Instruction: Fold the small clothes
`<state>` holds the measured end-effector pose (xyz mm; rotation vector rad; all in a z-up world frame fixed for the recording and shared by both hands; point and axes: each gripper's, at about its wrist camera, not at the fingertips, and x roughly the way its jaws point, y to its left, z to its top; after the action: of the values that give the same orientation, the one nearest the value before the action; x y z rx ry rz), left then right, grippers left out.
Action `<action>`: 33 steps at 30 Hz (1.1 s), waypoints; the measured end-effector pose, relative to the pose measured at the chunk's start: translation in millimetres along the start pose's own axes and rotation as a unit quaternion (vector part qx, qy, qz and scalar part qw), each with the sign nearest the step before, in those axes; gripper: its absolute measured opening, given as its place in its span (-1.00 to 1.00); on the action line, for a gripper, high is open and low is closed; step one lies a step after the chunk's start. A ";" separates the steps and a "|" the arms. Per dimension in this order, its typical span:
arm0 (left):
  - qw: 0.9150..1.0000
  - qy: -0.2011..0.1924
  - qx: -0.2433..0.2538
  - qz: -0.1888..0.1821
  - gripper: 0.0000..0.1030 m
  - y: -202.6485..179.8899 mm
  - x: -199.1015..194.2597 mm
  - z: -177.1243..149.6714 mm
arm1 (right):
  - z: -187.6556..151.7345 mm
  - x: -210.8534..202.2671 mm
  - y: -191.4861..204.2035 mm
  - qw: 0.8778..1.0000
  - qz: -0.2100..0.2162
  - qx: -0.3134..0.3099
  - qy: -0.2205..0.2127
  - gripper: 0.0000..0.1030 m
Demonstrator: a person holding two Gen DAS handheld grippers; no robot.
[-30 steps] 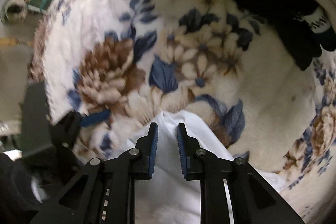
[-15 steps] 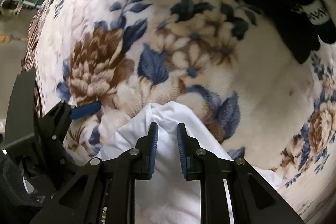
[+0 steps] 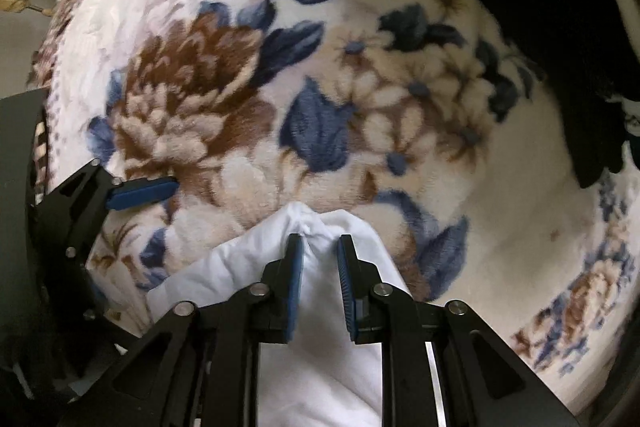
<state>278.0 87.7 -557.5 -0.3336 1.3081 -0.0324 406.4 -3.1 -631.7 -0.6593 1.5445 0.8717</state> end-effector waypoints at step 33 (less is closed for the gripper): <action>1.000 -0.012 0.007 0.014 1.00 -6.4 0.0 -13.5 | 14.6 5.4 -17.3 0.996 0.051 0.070 0.017 -0.83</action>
<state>266.1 78.6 -558.8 -0.3022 1.2889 -0.0148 427.8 -0.3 -640.4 -0.4998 1.6650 0.8244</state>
